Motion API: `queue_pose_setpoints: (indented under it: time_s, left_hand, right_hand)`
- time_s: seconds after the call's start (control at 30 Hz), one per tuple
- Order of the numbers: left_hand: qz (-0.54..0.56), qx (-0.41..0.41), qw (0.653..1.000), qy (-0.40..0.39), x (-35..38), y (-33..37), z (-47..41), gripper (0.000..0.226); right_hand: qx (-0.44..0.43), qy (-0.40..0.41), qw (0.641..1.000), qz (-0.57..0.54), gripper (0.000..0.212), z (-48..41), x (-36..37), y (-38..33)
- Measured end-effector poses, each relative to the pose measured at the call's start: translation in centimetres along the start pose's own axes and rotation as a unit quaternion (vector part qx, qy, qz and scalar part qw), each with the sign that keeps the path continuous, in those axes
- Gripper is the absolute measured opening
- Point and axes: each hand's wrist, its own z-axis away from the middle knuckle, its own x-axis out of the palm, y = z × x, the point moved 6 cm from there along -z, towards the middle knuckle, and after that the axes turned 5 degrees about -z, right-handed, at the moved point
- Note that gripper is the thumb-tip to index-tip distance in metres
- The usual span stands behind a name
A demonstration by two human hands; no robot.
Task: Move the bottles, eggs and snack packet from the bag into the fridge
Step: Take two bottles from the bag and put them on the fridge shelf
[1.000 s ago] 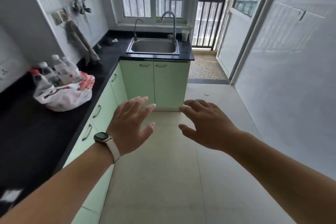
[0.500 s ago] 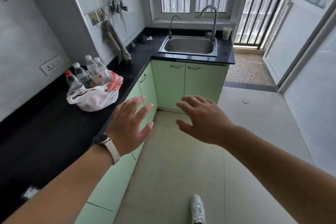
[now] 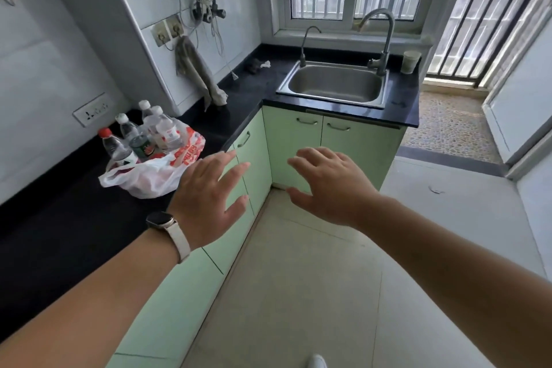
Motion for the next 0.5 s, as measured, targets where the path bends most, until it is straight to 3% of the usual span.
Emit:
queue_pose_setpoints:
  time_s: [0.5]
  left_hand:
    - [-0.02, -0.141, 0.987, -0.071, 4.6, -15.2, 1.9, 0.055]
  right_hand:
    - [-0.103, -0.053, 0.993, -0.004, 0.058, -15.4, 6.3, -5.5]
